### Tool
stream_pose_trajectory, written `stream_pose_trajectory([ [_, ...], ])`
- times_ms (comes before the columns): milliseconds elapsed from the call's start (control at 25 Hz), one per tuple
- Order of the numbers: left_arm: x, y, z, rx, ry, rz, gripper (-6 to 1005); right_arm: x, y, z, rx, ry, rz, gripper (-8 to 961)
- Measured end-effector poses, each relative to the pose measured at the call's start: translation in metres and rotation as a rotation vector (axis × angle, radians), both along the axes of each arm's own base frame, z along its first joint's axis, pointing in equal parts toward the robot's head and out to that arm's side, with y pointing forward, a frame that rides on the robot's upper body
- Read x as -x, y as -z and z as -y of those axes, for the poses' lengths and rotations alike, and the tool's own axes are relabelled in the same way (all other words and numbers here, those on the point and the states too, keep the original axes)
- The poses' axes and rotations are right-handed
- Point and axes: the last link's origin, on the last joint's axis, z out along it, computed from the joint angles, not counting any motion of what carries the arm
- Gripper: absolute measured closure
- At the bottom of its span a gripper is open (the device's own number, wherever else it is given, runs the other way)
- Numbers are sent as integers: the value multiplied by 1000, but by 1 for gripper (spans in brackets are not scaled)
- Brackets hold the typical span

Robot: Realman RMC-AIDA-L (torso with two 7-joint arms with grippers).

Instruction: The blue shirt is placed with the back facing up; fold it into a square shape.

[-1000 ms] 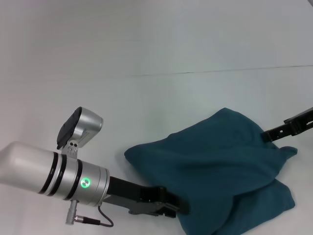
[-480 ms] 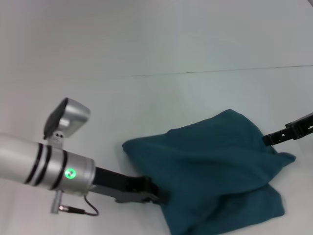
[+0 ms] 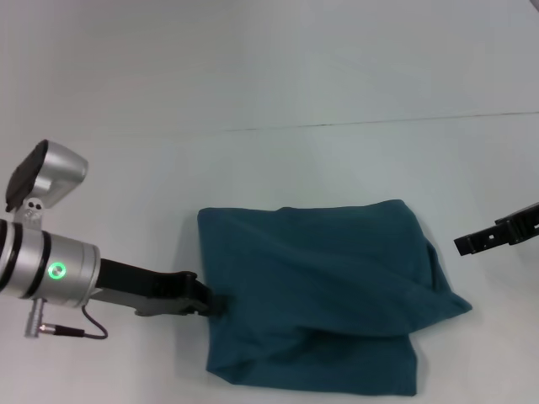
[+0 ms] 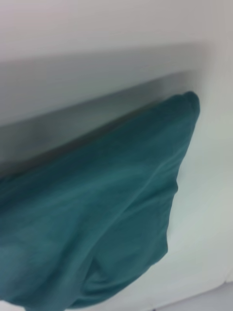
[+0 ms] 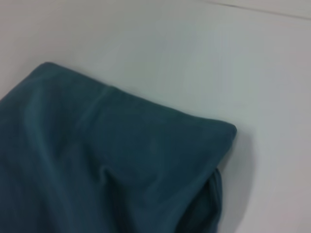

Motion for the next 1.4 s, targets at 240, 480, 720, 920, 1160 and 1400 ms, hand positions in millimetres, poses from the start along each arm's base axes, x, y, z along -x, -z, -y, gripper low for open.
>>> stream_pose_trajectory([
  [240,7,-14,-9,-47,12,-47,922,-1,1,2,1,9,-17,29],
  [480,15,-19,-11,-53,11,-92,921,-1,13,6,44,23,-84,29],
  [720,21,-25,-12,-76,4,-94,920,-3,27,8,60,50,-198,29],
  [920,27,-31,-14,-88,7,-120,920,-9,41,9,63,85,-281,28],
  [1160,23,-40,-26,-128,53,-151,927,-7,49,10,64,87,-356,28],
  [1400,22,-46,-39,-172,93,-208,917,-6,50,9,61,84,-371,28],
])
